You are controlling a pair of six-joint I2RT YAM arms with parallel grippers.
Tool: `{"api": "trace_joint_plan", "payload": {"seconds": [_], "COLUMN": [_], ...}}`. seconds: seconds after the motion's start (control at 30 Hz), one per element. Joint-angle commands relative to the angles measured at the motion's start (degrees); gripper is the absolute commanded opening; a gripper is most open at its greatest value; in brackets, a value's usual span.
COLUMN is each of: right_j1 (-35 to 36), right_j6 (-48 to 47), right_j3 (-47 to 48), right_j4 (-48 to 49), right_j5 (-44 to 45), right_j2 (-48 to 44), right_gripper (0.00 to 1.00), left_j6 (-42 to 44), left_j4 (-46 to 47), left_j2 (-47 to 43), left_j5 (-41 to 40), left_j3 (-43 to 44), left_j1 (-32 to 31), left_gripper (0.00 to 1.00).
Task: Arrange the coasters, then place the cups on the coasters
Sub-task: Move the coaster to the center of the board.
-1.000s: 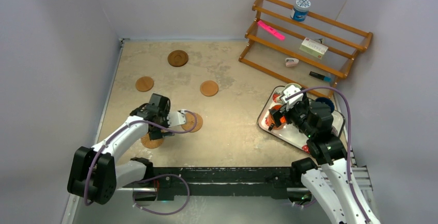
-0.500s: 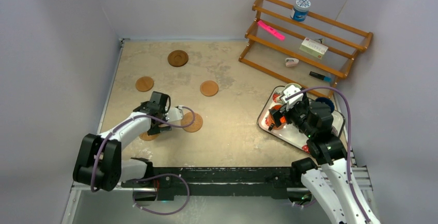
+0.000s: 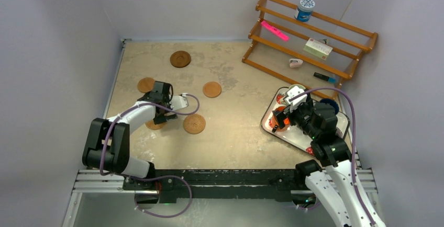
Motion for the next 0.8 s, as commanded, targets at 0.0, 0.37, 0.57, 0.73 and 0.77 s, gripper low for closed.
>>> {"api": "trace_joint_plan", "payload": {"seconds": [0.0,0.37,0.57,0.73,0.77], "right_j1": [0.3,0.36,0.32,0.32,0.35], "right_j6": [-0.72,-0.88,-0.68,-0.67,-0.7], "right_j3": [0.13,0.01,0.1,0.01,0.03], "right_j4": [0.81,0.98,0.91,0.75,0.79], "right_j5": [-0.31,-0.22,-0.17,-0.22,-0.22], "right_j2": [0.78,0.98,0.72,0.43,0.45], "right_gripper": [0.99,0.99,0.99,0.99,0.99], "left_j6": [-3.33,-1.83,-2.07,-1.06,-0.92], "left_j4": [-0.19,-3.82,-4.63,-4.41,-4.26], "left_j2": [2.55,0.3,-2.08,-3.56,-3.79], "left_j5": [10.58,12.66,12.31,9.19,8.76], "left_j3": [1.87,1.98,4.17,4.64,4.62], "left_j1": [-0.12,-0.12,-0.12,-0.12,-0.04], "left_gripper": [1.0,1.0,1.0,1.0,1.0]}}
